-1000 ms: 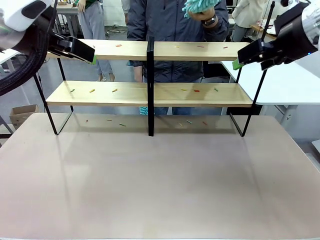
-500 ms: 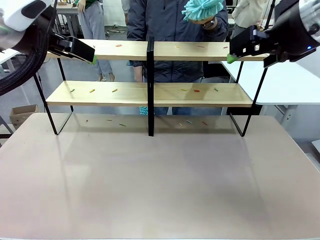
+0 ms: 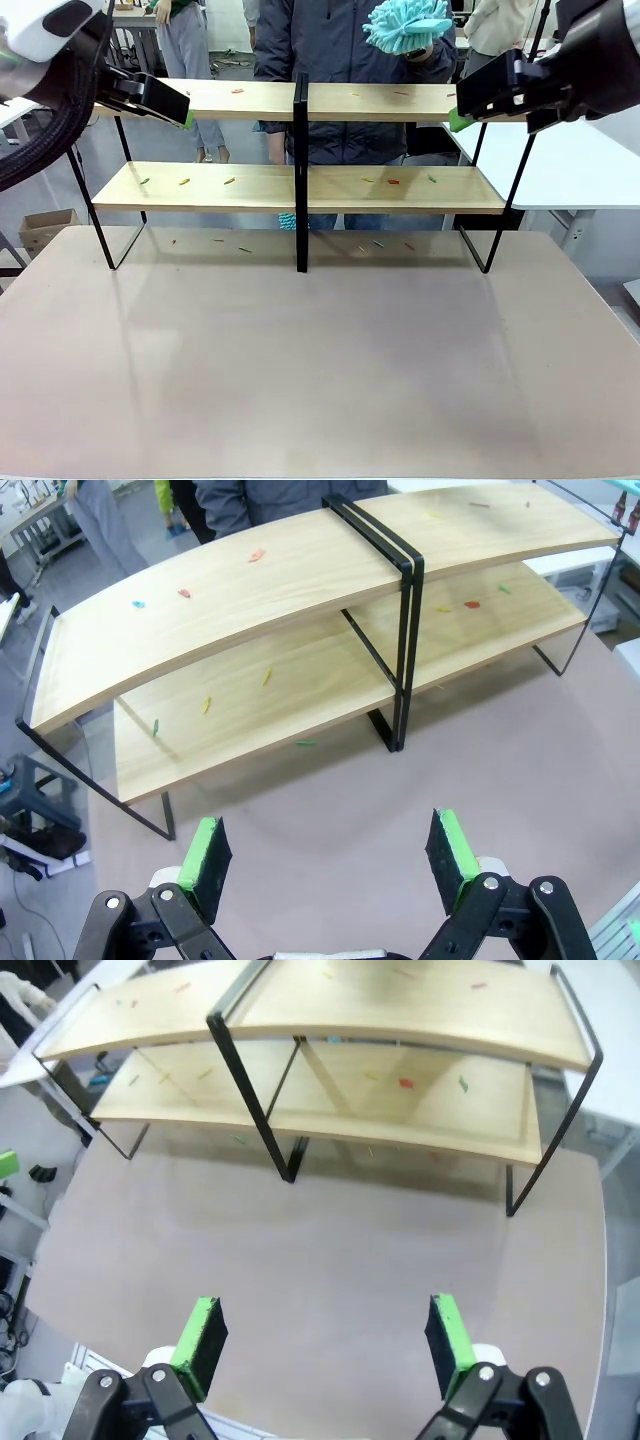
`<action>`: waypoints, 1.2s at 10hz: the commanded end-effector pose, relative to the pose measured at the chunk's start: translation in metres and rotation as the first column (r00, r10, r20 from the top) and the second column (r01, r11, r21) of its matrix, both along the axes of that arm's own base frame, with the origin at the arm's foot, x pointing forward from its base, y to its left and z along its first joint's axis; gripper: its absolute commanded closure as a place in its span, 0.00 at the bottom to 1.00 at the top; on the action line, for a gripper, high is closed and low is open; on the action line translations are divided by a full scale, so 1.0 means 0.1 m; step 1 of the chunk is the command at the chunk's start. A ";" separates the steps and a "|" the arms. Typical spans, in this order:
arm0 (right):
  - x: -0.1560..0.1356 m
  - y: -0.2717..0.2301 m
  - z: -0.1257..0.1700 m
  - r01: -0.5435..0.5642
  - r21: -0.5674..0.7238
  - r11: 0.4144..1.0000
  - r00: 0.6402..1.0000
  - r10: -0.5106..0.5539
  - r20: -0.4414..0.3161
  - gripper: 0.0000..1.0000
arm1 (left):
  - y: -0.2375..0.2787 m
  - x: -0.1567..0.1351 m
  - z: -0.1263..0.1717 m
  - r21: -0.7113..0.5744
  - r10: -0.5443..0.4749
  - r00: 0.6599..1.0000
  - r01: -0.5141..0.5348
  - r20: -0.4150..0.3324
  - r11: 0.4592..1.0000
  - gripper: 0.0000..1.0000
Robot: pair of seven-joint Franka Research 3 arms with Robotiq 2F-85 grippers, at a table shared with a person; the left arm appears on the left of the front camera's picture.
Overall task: Clean the shelves.
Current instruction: Pick up the Duster when the human hands it over.
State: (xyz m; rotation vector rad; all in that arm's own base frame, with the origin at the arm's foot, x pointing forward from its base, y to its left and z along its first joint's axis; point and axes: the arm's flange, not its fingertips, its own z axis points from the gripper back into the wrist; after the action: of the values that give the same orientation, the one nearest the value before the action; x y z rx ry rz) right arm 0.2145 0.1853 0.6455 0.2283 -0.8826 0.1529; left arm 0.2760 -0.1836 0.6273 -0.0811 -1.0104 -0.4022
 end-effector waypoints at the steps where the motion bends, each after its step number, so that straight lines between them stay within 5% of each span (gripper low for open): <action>1: -0.07 -0.04 -0.06 -0.060 -0.040 0.997 0.989 0.065 0.129 0.00 | 0.00 0.00 0.01 -0.002 0.001 1.000 -0.001 0.006 1.000 0.00; 4: -0.07 -0.07 -0.07 -0.049 -0.082 0.995 0.975 0.066 0.214 0.00 | 0.00 0.00 0.01 -0.002 0.001 1.000 -0.001 0.006 1.000 0.00; 11: -0.01 -0.09 -0.10 -0.054 -0.077 0.996 0.979 0.068 0.193 0.00 | 0.00 0.00 0.01 -0.002 0.001 1.000 -0.001 0.006 1.000 0.00; 12: 0.03 -0.09 -0.13 0.013 -0.102 0.995 0.976 0.010 0.219 0.00 | 0.00 0.00 0.01 -0.002 0.001 1.000 -0.001 0.006 1.000 0.00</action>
State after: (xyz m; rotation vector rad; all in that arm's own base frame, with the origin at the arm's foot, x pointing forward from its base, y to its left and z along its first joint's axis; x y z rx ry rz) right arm 0.2166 0.1847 0.6528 0.1648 -1.0524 0.2579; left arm 0.2759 -0.1837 0.6273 -0.0811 -1.0104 -0.4023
